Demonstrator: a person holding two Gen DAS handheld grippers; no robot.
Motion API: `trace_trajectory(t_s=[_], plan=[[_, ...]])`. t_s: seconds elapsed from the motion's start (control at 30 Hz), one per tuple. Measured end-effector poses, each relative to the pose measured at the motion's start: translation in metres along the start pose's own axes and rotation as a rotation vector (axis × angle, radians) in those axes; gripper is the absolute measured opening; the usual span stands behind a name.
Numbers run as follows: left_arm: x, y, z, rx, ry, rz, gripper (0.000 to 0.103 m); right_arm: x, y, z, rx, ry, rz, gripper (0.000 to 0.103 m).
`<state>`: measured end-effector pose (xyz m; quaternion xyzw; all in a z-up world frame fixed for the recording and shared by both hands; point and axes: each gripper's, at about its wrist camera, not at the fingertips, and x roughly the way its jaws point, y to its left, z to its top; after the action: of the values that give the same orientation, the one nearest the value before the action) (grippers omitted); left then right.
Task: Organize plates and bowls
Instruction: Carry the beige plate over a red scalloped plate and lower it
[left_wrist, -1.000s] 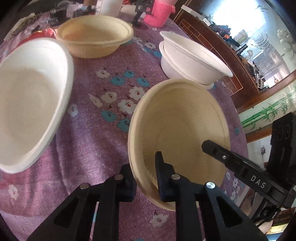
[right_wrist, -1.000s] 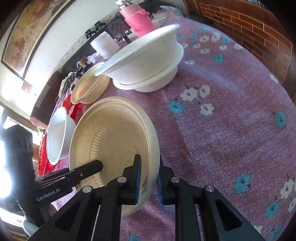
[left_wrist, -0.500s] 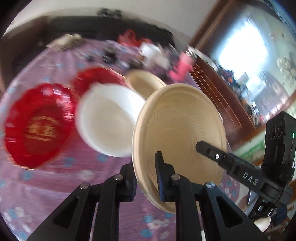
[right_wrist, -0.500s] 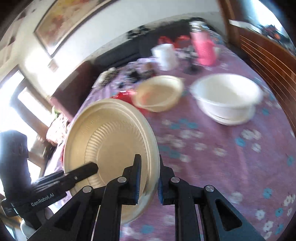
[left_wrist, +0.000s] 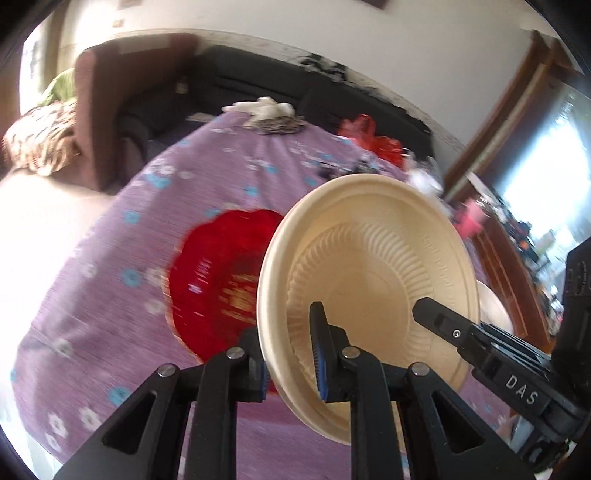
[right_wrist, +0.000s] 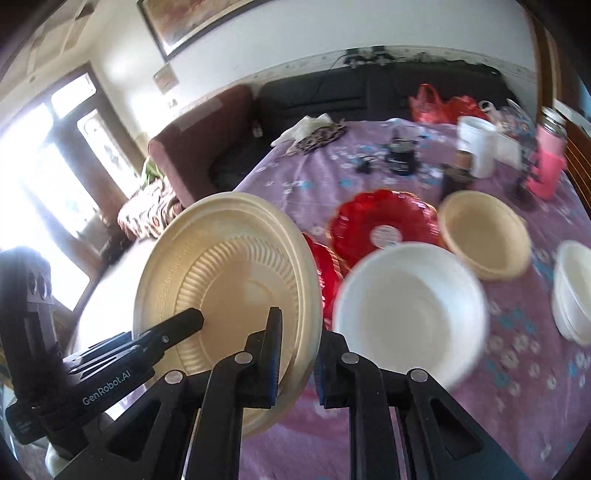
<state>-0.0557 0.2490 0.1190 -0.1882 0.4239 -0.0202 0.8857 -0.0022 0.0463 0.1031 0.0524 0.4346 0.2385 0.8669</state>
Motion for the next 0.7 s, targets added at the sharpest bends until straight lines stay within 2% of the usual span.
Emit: trace_trajectory(t_s=[0.13, 0.33, 0.47, 0.63, 0.7], plan=[[0.030, 0.028, 0.014, -0.037, 0.039, 0.050, 0.017, 0.042, 0.012, 0.010, -0.017, 0.051, -0.020, 0.016], [0.073, 0.056, 0.014, -0.086, 0.138, 0.050, 0.017, 0.102, -0.004, 0.009, 0.024, 0.153, -0.025, 0.016], [0.084, 0.059, 0.010, -0.086, 0.156, 0.043, 0.017, 0.122, -0.013, 0.007, 0.033, 0.187, -0.036, 0.016], [0.087, 0.055, 0.010, -0.074, 0.158, 0.029, 0.028, 0.133, -0.017, 0.003, 0.036, 0.197, -0.044, 0.017], [0.088, 0.053, 0.011, -0.062, 0.154, 0.031, 0.040, 0.135, -0.018, 0.003, 0.043, 0.185, -0.049, 0.018]])
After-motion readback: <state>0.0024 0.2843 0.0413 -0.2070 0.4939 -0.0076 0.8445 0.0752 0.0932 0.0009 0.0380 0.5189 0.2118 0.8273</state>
